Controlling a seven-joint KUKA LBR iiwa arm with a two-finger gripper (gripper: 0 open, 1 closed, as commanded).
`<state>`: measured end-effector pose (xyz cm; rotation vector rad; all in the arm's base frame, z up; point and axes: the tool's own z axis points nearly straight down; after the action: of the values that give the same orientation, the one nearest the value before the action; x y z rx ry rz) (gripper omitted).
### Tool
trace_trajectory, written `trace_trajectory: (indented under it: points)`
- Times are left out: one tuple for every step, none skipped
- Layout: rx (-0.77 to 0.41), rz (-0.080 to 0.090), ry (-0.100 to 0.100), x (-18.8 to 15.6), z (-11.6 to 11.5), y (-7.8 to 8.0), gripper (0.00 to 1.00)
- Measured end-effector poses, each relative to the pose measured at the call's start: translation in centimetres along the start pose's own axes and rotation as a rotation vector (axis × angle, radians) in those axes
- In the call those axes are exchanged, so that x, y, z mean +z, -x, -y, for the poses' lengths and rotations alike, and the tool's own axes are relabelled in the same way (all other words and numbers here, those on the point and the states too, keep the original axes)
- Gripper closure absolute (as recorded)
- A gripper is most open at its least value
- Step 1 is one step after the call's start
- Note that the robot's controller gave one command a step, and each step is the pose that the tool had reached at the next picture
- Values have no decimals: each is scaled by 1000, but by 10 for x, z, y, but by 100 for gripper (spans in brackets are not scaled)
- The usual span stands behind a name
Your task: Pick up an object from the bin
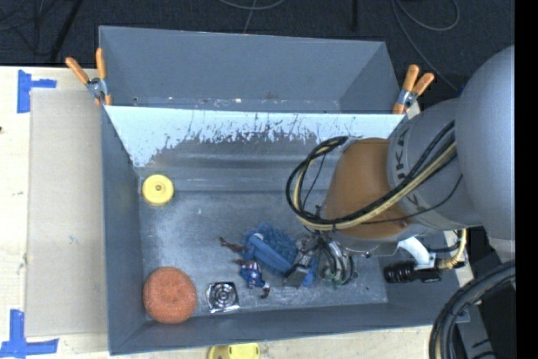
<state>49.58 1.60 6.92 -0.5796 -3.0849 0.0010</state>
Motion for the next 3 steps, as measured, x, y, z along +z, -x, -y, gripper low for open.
trace_trajectory:
  points:
    - [0, -2, -1, -4, 0, -1, 100]
    - [0, -3, 0, -15, 1, -1, 100]
    - [0, -4, -1, -29, 1, -1, 100]
